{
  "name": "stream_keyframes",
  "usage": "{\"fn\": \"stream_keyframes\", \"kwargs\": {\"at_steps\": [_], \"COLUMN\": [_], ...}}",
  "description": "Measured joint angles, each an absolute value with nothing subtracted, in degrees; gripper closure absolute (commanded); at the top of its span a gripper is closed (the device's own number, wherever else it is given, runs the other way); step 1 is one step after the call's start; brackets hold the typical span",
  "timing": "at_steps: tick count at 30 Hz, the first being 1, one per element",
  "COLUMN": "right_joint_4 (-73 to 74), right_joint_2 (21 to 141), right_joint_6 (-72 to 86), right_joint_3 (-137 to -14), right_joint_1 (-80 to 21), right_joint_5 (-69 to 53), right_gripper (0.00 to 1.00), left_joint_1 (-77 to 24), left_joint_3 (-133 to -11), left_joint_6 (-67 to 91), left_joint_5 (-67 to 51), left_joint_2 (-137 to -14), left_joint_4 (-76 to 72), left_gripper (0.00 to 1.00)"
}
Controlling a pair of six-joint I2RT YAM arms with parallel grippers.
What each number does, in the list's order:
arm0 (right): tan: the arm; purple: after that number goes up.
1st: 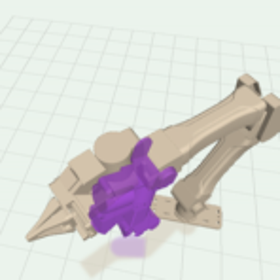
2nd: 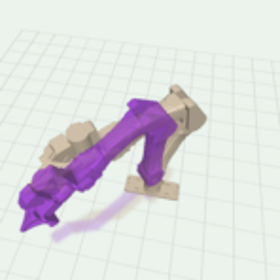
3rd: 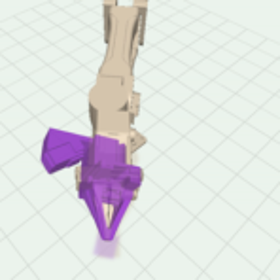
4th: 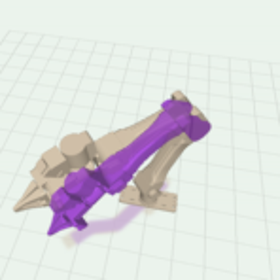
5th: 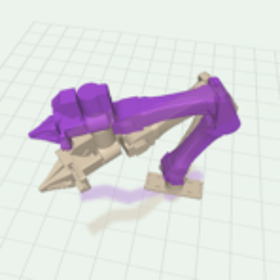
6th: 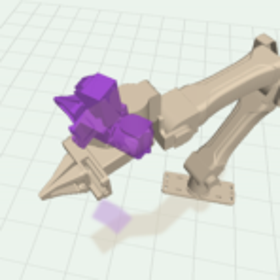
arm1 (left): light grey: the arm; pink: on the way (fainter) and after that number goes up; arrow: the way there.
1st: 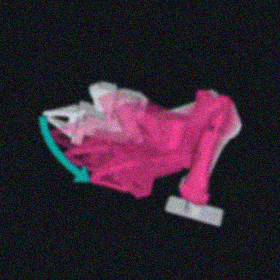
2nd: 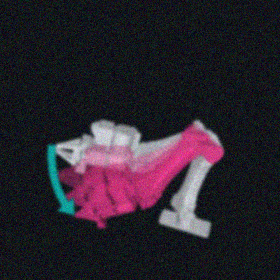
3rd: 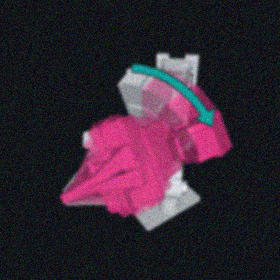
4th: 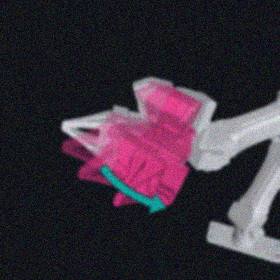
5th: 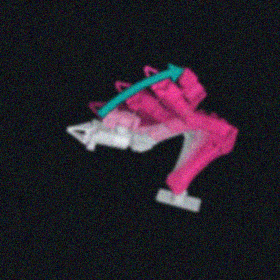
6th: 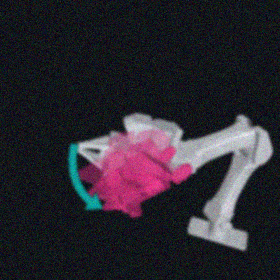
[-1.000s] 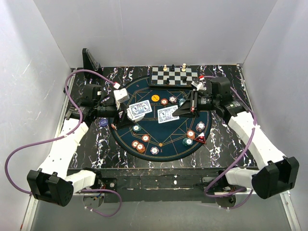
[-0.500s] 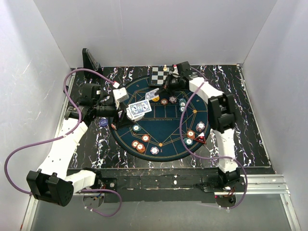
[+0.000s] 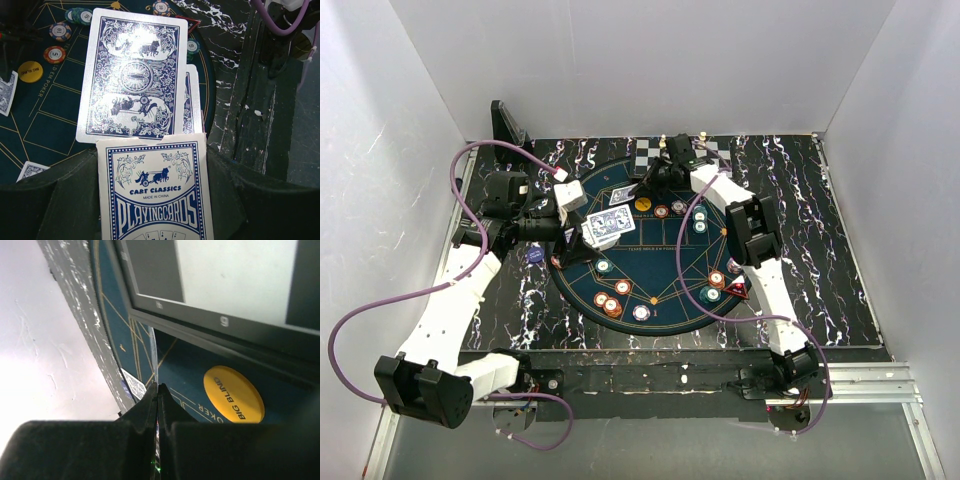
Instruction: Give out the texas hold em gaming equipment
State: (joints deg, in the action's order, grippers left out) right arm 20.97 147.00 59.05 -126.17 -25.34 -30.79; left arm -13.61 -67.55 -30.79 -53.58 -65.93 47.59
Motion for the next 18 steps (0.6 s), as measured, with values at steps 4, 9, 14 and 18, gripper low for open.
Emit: {"fn": "stream_keyframes", "kwargs": {"at_steps": [4,9,14,18], "right_joint_4": [21.17,22.28,23.49,23.79], "right_joint_2": [147.00,146.58,139.83,131.28], "right_joint_6": [60.20,59.70,58.67,57.08], "right_joint_3": [-124.03,-123.57,-116.84,-110.43], "right_joint_1": [-26.20,-26.74,-26.65,-26.59], "right_joint_5": [-29.23,-27.77,-27.35,-28.05], "right_gripper": [0.55,0.30,0.24,0.22], "left_joint_1": [-13.61,-13.63,-13.61,-13.61], "left_joint_3": [-67.57,-67.57,-66.78,-66.00], "left_joint_6": [-30.94,-31.62,-32.58,-33.08], "left_joint_5": [-53.58,-53.54,-53.43,-53.41], "left_joint_2": [-65.93,-65.87,-65.14,-64.42], "left_joint_4": [47.68,48.31,49.30,49.78], "left_gripper": [1.00,1.00,1.00,1.00]}}
